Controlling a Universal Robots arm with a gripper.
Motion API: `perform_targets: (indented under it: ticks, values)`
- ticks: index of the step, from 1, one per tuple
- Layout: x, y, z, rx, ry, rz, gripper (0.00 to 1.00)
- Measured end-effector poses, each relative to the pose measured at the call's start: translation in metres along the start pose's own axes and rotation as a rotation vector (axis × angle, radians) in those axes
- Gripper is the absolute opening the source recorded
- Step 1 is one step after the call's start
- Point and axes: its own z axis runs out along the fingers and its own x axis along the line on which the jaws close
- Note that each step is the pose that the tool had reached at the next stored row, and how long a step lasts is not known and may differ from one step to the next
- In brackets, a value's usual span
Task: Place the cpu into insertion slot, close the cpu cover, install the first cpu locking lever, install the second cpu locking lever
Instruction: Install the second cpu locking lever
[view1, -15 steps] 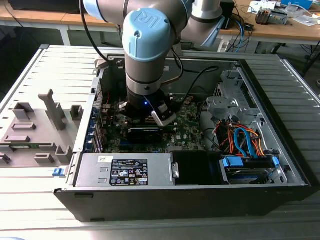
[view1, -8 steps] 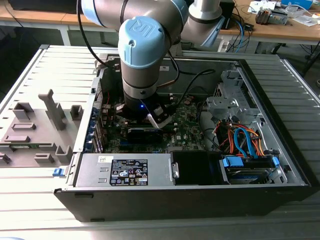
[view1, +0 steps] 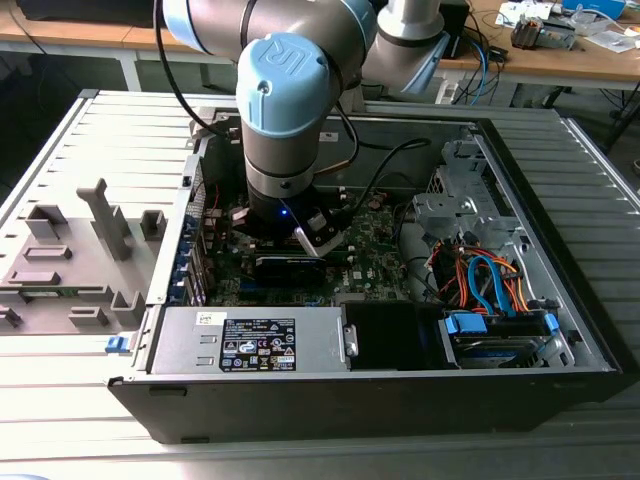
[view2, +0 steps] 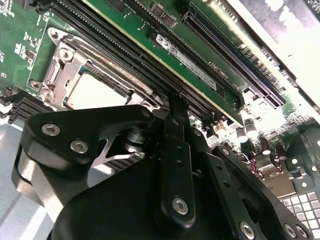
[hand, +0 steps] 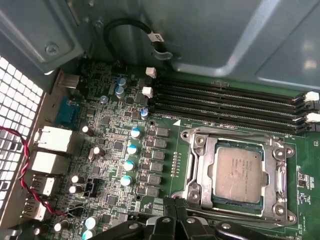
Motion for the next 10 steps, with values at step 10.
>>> perform_targets:
  ticks: [10]
  values:
    - [-0.0011,0.0063,-0.0066,-0.0087,-0.0029,-0.006,0.11]
